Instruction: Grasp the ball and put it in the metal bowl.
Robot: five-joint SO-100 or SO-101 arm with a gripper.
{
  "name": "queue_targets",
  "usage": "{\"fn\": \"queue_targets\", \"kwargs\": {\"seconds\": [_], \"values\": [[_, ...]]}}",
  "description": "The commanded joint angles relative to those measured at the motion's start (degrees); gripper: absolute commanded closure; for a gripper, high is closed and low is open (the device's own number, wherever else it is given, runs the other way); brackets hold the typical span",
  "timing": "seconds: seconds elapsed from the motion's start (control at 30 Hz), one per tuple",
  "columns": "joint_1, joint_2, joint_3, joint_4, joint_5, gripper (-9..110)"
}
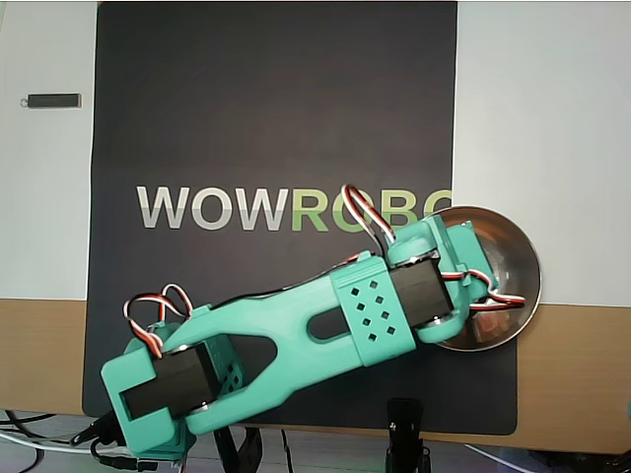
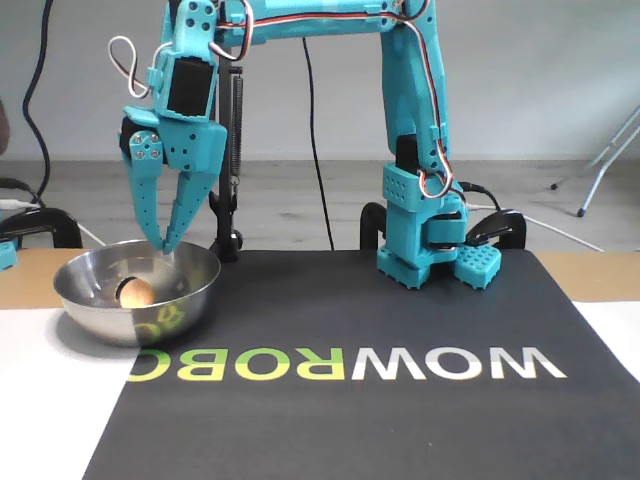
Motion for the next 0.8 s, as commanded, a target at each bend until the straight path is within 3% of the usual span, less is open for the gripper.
{"fn": "queue_targets", "kwargs": {"seconds": [0.0,0.77], "values": [[0.0,0.4,-1.8,0.3,0.4,101],[-12.1,7.6,-1.8,7.6,1.1,102]]}}
